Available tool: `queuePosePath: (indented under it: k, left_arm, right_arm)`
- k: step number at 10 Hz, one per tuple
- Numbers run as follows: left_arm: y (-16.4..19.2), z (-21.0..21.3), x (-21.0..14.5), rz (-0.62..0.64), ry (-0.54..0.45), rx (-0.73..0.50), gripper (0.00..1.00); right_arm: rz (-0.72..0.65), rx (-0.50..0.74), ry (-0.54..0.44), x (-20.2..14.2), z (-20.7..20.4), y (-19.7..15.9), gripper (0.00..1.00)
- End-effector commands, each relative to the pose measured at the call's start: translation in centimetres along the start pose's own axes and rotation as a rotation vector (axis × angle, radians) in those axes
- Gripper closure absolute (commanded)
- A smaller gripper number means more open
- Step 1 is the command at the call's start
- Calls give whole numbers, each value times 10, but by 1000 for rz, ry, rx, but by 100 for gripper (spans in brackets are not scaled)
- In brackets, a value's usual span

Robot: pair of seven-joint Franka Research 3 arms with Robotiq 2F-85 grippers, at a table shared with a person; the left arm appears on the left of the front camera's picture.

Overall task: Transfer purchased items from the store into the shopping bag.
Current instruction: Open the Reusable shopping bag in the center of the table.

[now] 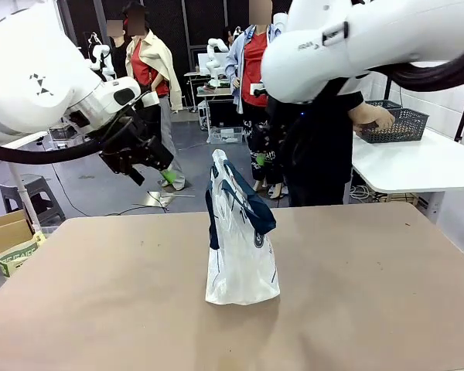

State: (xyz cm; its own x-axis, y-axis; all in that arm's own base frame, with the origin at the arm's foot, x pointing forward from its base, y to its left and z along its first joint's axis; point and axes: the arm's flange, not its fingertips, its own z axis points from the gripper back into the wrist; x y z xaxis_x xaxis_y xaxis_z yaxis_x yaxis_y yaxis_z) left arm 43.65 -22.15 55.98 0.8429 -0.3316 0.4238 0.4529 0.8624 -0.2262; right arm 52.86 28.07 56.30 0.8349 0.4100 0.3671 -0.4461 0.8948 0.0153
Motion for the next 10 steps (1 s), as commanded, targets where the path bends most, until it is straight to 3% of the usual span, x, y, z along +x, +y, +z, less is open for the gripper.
queuePosePath:
  k: [1, 6, 10]
  left_arm:
    - [-3, -5, 11, 45, 33, -35, 0]
    - [-4, -7, 7, 40, 10, -110, 0]
    - [-5, -10, 6, 36, -1, -138, 0]
  right_arm:
    - [-46, 22, 68, 38, 0, 17, 0]
    - [-80, 54, 107, 74, -12, 53, 0]
    - [-105, 39, 165, 75, -33, 64, 0]
